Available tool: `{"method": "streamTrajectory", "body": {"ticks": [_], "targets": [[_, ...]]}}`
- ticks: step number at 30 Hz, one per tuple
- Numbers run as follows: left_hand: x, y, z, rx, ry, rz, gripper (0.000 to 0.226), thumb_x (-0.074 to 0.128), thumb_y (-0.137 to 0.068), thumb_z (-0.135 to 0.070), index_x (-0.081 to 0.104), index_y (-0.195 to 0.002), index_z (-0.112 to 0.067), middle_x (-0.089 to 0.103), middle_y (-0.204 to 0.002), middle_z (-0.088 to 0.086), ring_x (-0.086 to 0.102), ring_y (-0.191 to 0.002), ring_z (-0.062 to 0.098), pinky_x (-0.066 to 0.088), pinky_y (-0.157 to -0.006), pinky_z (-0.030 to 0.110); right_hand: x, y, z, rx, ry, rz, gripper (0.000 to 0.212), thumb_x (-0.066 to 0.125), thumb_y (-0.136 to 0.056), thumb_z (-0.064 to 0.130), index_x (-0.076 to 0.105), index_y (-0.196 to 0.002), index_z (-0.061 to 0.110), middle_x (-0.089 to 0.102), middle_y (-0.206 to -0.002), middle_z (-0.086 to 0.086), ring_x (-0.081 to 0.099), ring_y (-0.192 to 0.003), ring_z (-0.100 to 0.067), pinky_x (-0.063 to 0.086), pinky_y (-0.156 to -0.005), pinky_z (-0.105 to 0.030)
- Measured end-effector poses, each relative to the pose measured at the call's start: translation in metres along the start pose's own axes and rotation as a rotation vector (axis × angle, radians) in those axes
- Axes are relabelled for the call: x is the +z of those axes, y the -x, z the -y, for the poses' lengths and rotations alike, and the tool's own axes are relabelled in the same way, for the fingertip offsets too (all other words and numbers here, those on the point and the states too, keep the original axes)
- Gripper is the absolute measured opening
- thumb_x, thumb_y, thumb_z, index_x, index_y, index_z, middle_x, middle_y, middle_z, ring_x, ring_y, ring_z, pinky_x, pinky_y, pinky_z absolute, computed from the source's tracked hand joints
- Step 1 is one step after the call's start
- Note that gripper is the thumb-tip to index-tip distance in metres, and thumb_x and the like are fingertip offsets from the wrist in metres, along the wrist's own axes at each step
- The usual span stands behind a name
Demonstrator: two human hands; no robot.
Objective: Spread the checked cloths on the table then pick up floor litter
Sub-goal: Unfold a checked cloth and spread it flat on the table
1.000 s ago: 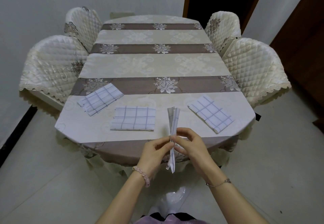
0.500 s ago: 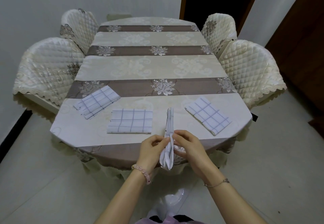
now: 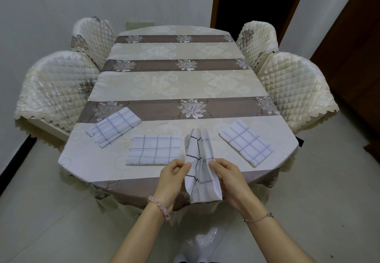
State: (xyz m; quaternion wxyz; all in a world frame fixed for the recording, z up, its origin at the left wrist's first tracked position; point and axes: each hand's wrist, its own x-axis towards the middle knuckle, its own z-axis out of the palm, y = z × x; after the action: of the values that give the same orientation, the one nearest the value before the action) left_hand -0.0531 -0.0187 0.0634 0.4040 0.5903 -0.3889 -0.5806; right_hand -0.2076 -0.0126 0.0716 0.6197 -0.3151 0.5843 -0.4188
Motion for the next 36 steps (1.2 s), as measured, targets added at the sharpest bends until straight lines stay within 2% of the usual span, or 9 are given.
{"method": "streamTrajectory", "body": {"ticks": [5,11,15,20,23,26,29,33,36], "targets": [[-0.018,-0.013,-0.003,-0.081,0.165,-0.115,0.014,0.054,-0.095,-0.014,0.058,-0.082,-0.012,0.06,-0.08,0.006,0.055,-0.07,0.015,0.044,-0.061,0.025,-0.017,-0.006,0.007,-0.031,0.051,-0.04,0.022,0.05,-0.095,0.027,0.069,-0.091,0.016,0.072,-0.089,-0.005,0.067,-0.082,-0.018,0.055,-0.067,-0.031],[-0.033,-0.023,-0.003,-0.186,0.302,-0.074,0.007,0.056,-0.093,-0.009,0.061,-0.093,-0.005,0.067,-0.09,0.012,0.062,-0.083,0.024,0.051,-0.072,0.035,-0.031,-0.02,0.006,0.123,-0.193,-0.046,0.034,0.043,-0.096,0.04,0.064,-0.095,0.013,0.069,-0.092,-0.006,0.063,-0.088,-0.024,0.05,-0.071,-0.034],[-0.036,-0.027,0.004,-0.193,0.311,-0.077,0.014,0.055,-0.093,-0.009,0.061,-0.102,0.0,0.068,-0.093,0.012,0.063,-0.088,0.024,0.052,-0.077,0.036,-0.036,-0.029,-0.004,0.062,0.079,-0.017,0.022,0.057,-0.091,0.021,0.064,-0.108,0.011,0.07,-0.108,-0.013,0.066,-0.097,-0.029,0.056,-0.075,-0.038],[-0.048,-0.027,0.024,-0.242,0.343,-0.108,0.027,0.053,-0.095,-0.014,0.061,-0.113,0.004,0.069,-0.109,0.017,0.064,-0.104,0.03,0.054,-0.081,0.037,-0.044,-0.033,-0.002,-0.057,0.252,-0.099,0.017,0.054,-0.092,0.017,0.065,-0.104,0.013,0.071,-0.098,-0.006,0.067,-0.09,-0.022,0.053,-0.069,-0.029],[-0.055,-0.029,0.031,-0.267,0.244,-0.203,0.021,0.049,-0.097,-0.014,0.056,-0.115,-0.003,0.064,-0.116,0.017,0.063,-0.102,0.026,0.054,-0.083,0.037,-0.054,-0.034,0.006,-0.097,0.326,-0.069,0.017,0.055,-0.091,0.023,0.065,-0.105,0.02,0.071,-0.098,-0.003,0.067,-0.092,-0.023,0.055,-0.077,-0.036],[-0.055,-0.035,0.024,-0.089,-0.151,-0.281,0.03,0.054,-0.094,-0.012,0.049,-0.124,-0.01,0.052,-0.134,0.012,0.05,-0.122,0.026,0.042,-0.099,0.034,-0.061,-0.033,0.018,-0.116,0.406,-0.006,0.016,0.056,-0.092,0.024,0.065,-0.104,0.02,0.071,-0.096,0.0,0.067,-0.088,-0.019,0.05,-0.07,-0.027],[-0.041,-0.038,0.002,0.14,-0.32,-0.074,0.051,0.062,-0.091,-0.017,0.042,-0.138,-0.015,0.043,-0.145,0.0,0.037,-0.136,0.017,0.032,-0.109,0.033,-0.066,-0.033,0.029,-0.093,0.511,0.105,0.012,0.059,-0.09,0.027,0.067,-0.097,0.024,0.071,-0.094,0.0,0.066,-0.089,-0.021,0.05,-0.075,-0.03],[-0.013,-0.043,-0.028,0.221,-0.424,0.232,0.078,0.07,-0.083,-0.035,0.027,-0.148,-0.027,0.03,-0.15,-0.014,0.026,-0.138,0.004,0.024,-0.114,0.028,-0.067,-0.029,0.042,-0.06,0.482,0.312,0.016,0.06,-0.09,0.021,0.068,-0.1,0.011,0.073,-0.095,-0.006,0.068,-0.087,-0.021,0.052,-0.08,-0.034],[0.001,-0.046,-0.042,0.18,-0.409,0.395,0.063,0.069,-0.085,-0.024,0.039,-0.14,-0.026,0.046,-0.133,-0.014,0.04,-0.125,0.002,0.034,-0.107,0.023,-0.067,-0.023,0.054,-0.047,0.47,0.424,0.012,0.058,-0.091,0.011,0.068,-0.097,0.01,0.073,-0.082,0.003,0.068,-0.079,-0.011,0.051,-0.071,-0.021]]}}
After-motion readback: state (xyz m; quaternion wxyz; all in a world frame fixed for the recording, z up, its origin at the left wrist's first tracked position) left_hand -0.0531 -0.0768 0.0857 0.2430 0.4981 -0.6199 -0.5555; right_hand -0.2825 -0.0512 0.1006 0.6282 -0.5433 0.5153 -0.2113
